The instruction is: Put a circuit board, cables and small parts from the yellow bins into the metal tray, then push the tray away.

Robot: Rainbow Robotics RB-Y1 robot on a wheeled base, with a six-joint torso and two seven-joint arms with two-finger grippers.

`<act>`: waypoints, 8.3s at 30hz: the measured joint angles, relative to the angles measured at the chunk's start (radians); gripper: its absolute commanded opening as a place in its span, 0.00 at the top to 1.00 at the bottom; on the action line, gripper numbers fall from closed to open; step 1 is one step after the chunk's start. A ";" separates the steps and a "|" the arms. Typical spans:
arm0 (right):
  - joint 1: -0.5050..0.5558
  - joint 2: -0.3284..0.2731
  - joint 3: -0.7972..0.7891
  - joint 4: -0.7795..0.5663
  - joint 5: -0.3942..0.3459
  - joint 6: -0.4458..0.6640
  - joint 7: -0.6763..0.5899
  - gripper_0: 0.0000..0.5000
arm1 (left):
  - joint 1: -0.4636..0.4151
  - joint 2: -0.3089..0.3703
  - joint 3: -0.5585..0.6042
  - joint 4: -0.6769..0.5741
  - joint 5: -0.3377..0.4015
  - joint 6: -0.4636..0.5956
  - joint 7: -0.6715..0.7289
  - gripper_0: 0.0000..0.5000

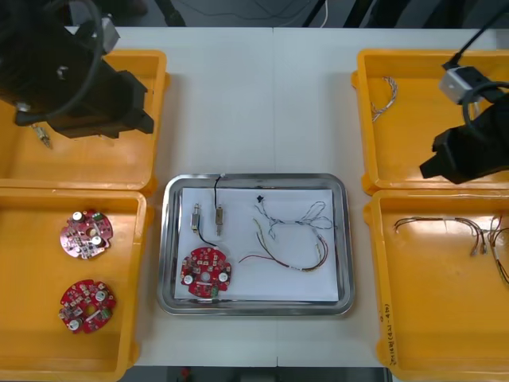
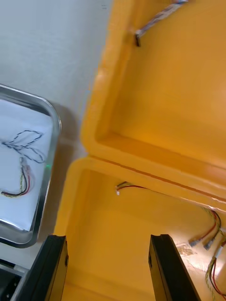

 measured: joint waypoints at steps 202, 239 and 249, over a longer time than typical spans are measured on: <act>-0.281 0.473 1.333 0.153 0.683 -0.294 0.233 0.91 | 0.558 0.114 0.433 -0.124 -0.122 0.000 -0.352 0.00; -0.504 0.416 1.375 0.226 0.751 -0.380 0.233 1.00 | 0.558 0.114 0.433 -0.124 -0.122 0.000 -0.352 0.00; -0.548 0.416 1.375 0.290 0.758 -0.429 0.233 1.00 | 0.558 0.114 0.433 -0.124 -0.122 0.000 -0.352 0.00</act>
